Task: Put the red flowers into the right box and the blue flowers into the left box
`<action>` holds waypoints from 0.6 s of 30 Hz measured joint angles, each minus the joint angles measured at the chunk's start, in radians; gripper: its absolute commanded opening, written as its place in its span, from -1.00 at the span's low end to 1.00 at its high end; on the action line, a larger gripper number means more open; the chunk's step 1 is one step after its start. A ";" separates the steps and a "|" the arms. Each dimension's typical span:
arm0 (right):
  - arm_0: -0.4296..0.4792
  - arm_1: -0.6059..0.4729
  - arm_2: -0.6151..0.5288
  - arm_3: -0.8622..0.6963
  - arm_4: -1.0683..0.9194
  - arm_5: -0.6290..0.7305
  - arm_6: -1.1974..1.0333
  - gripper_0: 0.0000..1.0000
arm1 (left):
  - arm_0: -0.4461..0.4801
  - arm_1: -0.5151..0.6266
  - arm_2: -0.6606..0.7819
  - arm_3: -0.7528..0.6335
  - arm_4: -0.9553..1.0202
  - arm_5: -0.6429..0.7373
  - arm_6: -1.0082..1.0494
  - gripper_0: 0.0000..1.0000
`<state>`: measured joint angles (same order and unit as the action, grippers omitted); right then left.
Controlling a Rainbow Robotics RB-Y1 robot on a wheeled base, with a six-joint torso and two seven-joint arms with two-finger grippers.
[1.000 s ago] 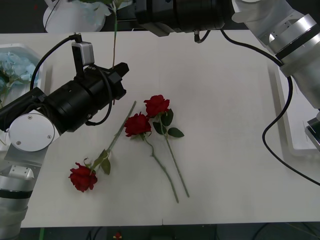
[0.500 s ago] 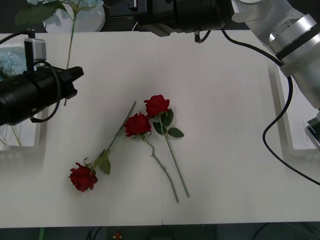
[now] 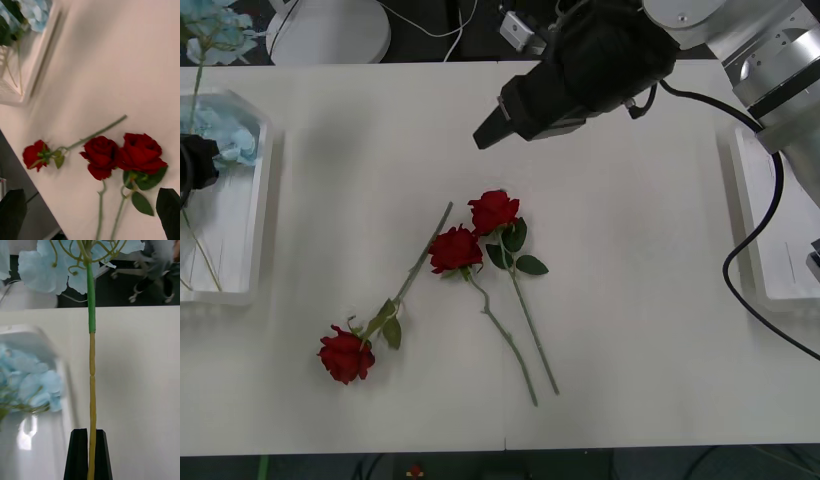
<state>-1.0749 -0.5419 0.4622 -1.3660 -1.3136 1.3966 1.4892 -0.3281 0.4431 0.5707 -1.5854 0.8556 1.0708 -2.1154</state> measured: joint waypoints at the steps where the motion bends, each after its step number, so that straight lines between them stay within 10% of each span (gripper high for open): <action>1: 0.011 -0.006 0.006 -0.024 0.029 0.015 0.000 1.00 | 0.000 0.001 0.011 0.000 -0.042 0.000 0.030 -1.00; 18: 0.188 -0.052 0.215 -0.230 0.365 0.096 -0.131 1.00 | 0.001 0.002 0.109 0.003 -0.626 0.004 0.313 -1.00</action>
<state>-0.8864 -0.5941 0.6774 -1.5961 -0.9486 1.4922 1.3580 -0.3271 0.4450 0.6801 -1.5821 0.2293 1.0744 -1.8028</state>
